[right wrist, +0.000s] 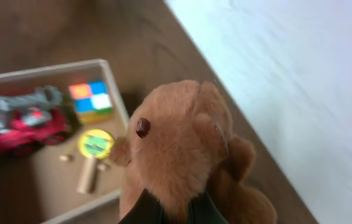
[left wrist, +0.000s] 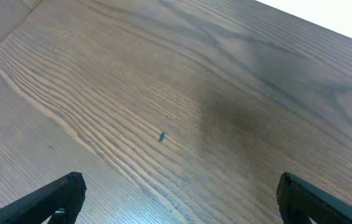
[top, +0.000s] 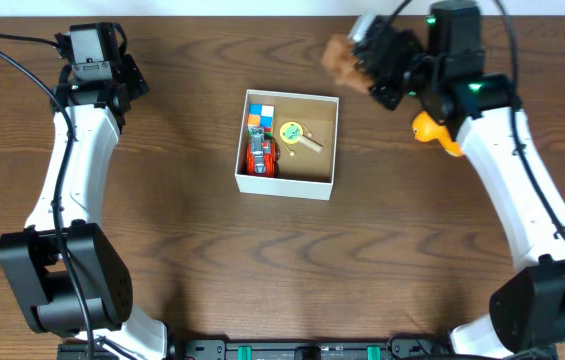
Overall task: Pack container
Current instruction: 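Lift the plush toy with the right gripper and carry it over the box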
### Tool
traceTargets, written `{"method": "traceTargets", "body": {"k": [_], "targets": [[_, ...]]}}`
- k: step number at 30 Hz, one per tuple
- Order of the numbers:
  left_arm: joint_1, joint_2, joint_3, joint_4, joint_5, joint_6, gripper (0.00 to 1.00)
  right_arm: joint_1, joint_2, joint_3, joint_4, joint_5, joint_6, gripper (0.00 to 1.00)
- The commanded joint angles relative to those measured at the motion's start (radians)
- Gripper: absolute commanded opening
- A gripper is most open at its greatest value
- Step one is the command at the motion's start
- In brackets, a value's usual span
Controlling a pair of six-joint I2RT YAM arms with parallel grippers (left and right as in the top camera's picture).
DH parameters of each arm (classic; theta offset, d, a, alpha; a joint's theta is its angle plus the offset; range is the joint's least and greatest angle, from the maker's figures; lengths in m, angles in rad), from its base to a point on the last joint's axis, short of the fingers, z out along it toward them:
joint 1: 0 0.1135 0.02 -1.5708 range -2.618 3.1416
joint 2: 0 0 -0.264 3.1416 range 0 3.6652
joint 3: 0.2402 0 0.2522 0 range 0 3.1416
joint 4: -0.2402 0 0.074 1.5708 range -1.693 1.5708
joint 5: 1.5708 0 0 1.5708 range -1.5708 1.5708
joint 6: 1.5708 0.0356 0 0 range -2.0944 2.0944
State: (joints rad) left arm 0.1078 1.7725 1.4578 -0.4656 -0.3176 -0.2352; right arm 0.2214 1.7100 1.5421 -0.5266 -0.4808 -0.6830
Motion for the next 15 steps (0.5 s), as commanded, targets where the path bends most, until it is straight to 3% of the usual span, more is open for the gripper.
{"method": "traceTargets", "body": {"k": [1,15], "targets": [[0.003,-0.008,0.013,-0.002,-0.009,0.005,0.98,0.039,0.072,0.012,-0.026,-0.031,0.003,0.01],[0.003,-0.008,0.013,-0.002,-0.009,0.005,0.98,0.098,0.161,0.015,-0.025,0.055,-0.074,0.01]]}}
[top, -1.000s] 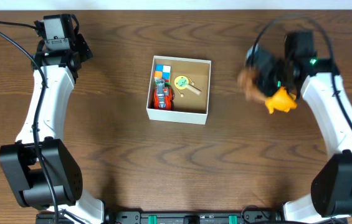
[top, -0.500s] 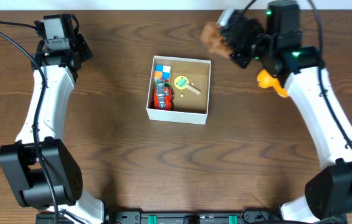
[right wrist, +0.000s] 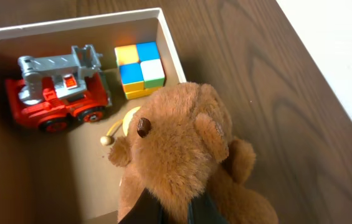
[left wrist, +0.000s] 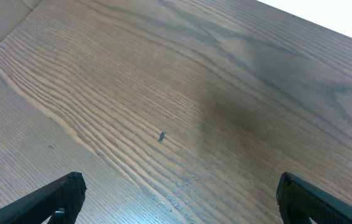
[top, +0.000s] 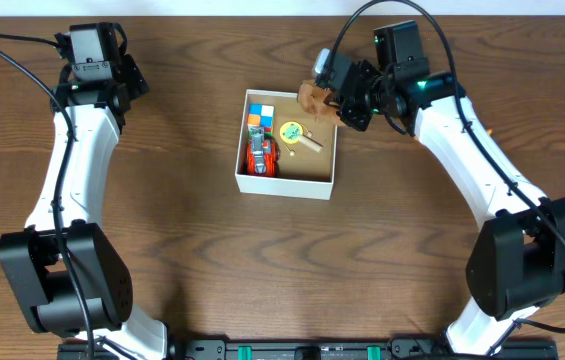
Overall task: Pack container
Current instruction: 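Lift the plush toy with the right gripper and carry it over the box, then lower the plush toy into the box's lower right and release it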
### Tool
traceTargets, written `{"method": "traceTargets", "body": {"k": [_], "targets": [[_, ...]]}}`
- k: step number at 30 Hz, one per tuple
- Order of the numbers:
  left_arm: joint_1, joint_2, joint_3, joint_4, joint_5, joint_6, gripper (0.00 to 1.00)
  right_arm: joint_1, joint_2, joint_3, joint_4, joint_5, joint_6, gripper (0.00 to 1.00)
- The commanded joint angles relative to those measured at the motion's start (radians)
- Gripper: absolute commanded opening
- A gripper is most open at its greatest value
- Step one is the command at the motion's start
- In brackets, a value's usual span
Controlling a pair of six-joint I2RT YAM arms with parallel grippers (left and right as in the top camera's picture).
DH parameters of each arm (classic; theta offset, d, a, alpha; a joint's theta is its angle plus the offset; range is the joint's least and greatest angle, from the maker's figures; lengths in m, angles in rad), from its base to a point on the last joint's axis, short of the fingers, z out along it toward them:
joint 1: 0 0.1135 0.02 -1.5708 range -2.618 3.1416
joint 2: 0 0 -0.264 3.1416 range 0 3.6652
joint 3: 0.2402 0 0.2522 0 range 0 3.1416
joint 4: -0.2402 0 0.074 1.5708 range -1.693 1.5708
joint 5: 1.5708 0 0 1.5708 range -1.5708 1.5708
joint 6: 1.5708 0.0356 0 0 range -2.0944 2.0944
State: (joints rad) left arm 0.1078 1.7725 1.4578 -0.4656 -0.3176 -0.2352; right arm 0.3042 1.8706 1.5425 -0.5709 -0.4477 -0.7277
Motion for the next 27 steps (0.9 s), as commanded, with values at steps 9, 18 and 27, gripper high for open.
{"method": "traceTargets", "body": {"k": [9,18,27], "targets": [[0.003,-0.008,0.013,-0.002,-0.009,0.005,0.98,0.036,0.0,0.117,0.063,0.021,-0.017,0.01],[0.003,-0.008,0.013,-0.002,-0.009,0.005,0.98,0.066,0.0,0.22,0.063,-0.068,0.071,0.01],[0.003,-0.008,0.013,-0.002,-0.009,0.005,0.98,0.093,0.0,0.23,-0.013,-0.103,0.147,0.01]]}}
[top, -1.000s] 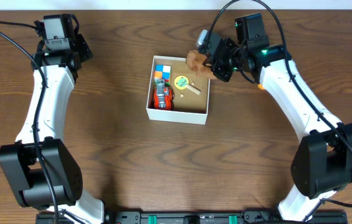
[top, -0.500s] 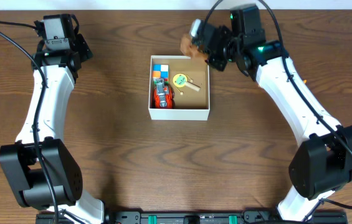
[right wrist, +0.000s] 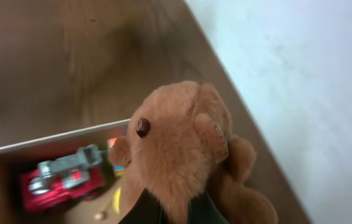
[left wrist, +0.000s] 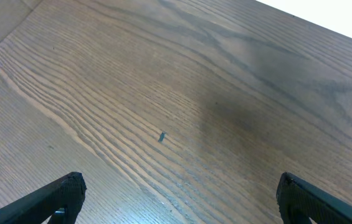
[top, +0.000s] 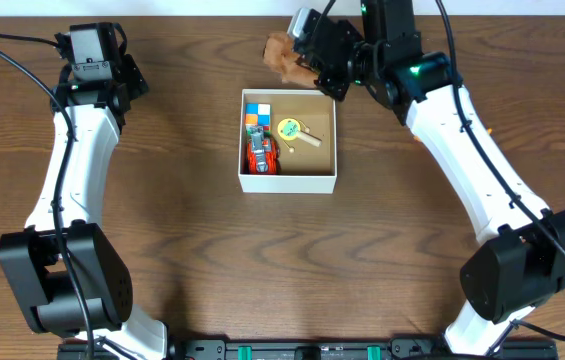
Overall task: Pack container
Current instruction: 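Lower the plush toy into the box's lower right and release it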
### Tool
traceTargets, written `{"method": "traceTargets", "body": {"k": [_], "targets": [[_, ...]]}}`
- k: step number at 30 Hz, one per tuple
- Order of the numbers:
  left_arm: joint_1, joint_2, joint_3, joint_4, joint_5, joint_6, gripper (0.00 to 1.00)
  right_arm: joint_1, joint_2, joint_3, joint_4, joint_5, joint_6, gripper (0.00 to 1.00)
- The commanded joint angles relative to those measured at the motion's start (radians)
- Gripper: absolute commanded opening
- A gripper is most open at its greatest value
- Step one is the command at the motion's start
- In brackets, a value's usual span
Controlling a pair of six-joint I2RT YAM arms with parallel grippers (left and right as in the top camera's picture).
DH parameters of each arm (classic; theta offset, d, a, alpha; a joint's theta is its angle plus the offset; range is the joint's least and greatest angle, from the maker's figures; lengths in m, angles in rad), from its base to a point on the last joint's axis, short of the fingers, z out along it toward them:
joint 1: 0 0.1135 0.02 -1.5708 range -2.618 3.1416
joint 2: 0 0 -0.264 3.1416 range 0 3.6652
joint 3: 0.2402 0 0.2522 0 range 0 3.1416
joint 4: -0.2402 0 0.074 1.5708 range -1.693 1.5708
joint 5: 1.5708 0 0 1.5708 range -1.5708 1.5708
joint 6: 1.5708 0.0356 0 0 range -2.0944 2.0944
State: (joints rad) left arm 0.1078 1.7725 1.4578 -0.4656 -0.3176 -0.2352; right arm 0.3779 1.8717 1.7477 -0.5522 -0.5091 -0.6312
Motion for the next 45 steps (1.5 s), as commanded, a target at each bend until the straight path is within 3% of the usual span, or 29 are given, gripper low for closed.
{"method": "traceTargets", "body": {"k": [1,6,15,45], "targets": [[0.003,-0.008,0.013,-0.002,-0.009,0.005,0.98,0.022,-0.001,0.025,-0.055,-0.04,0.047,0.01],[0.003,-0.008,0.013,-0.002,-0.009,0.005,0.98,0.023,-0.001,0.025,-0.212,-0.041,0.007,0.01],[0.003,-0.008,0.013,-0.002,-0.009,0.005,0.98,0.023,0.0,0.025,-0.447,-0.039,-0.2,0.01],[0.003,-0.008,0.013,-0.002,-0.009,0.005,0.98,0.074,0.181,0.024,-0.504,0.087,-0.268,0.01]]}}
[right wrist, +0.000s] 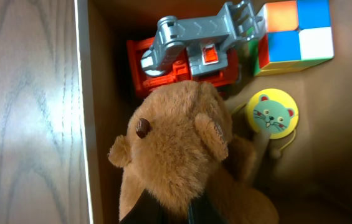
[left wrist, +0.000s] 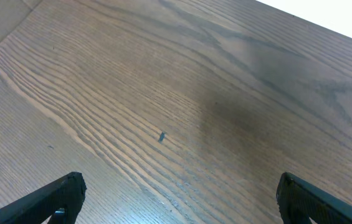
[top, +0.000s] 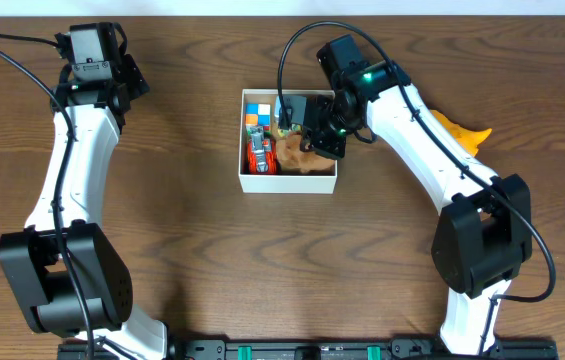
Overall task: Pack container
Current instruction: 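Lower the plush toy into the box's lower right and release it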
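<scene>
A white box [top: 247, 180] sits mid-table holding a red toy truck [top: 259, 156], a coloured cube [top: 258, 112] and a yellow cat-face rattle [right wrist: 271, 112]. My right gripper [top: 314, 137] reaches down into the box, shut on a brown teddy bear [right wrist: 176, 149] whose body now lies inside the box beside the truck [right wrist: 188, 59] and cube [right wrist: 294, 34]. The bear hides the fingertips in the right wrist view. My left gripper [left wrist: 176, 205] hangs open over bare wood at the far left, nothing between its fingers.
A yellow-orange duck toy [top: 459, 132] lies on the table right of the box, behind my right arm. The box wall [right wrist: 82, 112] runs along the bear's left side in the right wrist view. Dark wood table [top: 162, 260] all round.
My right gripper, then holding the bear up beyond the box's far edge, is now down inside the box with the bear among the toys. The left arm has not moved.
My right gripper first held the bear high at the right, near the duck. Then it was at the box's right rim, later raised beyond the far edge. Now the bear sits inside the box, still gripped. The left gripper stayed open and still.
</scene>
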### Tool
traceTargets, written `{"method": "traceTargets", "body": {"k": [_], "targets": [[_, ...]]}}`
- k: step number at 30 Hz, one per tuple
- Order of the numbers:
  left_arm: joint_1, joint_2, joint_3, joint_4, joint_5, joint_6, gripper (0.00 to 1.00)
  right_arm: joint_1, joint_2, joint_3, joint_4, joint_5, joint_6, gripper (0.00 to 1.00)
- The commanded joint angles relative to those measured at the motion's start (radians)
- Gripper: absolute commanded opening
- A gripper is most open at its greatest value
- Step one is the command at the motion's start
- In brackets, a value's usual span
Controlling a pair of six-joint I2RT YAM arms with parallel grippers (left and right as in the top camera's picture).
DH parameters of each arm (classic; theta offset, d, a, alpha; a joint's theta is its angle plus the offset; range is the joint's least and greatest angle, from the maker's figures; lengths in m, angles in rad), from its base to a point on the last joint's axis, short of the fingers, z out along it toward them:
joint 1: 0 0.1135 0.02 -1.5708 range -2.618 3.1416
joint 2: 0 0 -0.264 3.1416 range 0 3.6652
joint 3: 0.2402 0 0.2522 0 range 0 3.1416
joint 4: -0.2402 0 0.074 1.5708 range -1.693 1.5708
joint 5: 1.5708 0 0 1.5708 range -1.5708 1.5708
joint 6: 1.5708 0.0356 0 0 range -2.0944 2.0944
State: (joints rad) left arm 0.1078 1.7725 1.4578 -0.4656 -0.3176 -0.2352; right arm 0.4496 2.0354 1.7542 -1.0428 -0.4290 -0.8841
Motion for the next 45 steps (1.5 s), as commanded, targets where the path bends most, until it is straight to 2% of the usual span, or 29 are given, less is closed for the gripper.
{"method": "traceTargets", "body": {"k": [1,20,22,23,25,27,33,41,43,45], "targets": [[0.003,-0.008,0.013,-0.002,-0.009,0.005,0.98,0.003,0.025,0.017,-0.018,0.007,-0.014,0.01],[0.003,-0.008,0.013,-0.002,-0.009,0.005,0.98,0.003,0.058,0.017,-0.057,0.007,-0.015,0.02],[0.003,-0.008,0.013,-0.002,-0.009,0.005,0.98,0.003,0.058,0.017,-0.057,0.007,-0.015,0.16],[0.003,-0.008,0.013,-0.002,-0.009,0.005,0.98,0.003,0.058,0.017,-0.056,0.007,-0.015,0.27],[0.003,-0.008,0.013,-0.002,-0.009,0.005,0.98,0.003,0.058,0.017,-0.056,0.007,-0.014,0.44],[0.003,-0.008,0.013,-0.002,-0.009,0.005,0.98,0.003,0.058,0.017,-0.054,0.007,-0.014,0.56],[0.003,-0.008,0.013,-0.002,-0.009,0.005,0.98,0.003,0.058,0.017,-0.018,0.007,-0.014,0.64],[0.003,-0.008,0.013,-0.002,-0.009,0.005,0.98,0.003,0.052,0.049,0.093,0.016,0.055,0.66],[0.003,-0.008,0.013,-0.002,-0.009,0.005,0.98,0.002,0.051,0.087,0.101,0.051,0.075,0.66],[0.003,-0.008,0.013,-0.002,-0.009,0.005,0.98,0.0,0.051,0.143,0.1,0.173,0.119,0.66]]}}
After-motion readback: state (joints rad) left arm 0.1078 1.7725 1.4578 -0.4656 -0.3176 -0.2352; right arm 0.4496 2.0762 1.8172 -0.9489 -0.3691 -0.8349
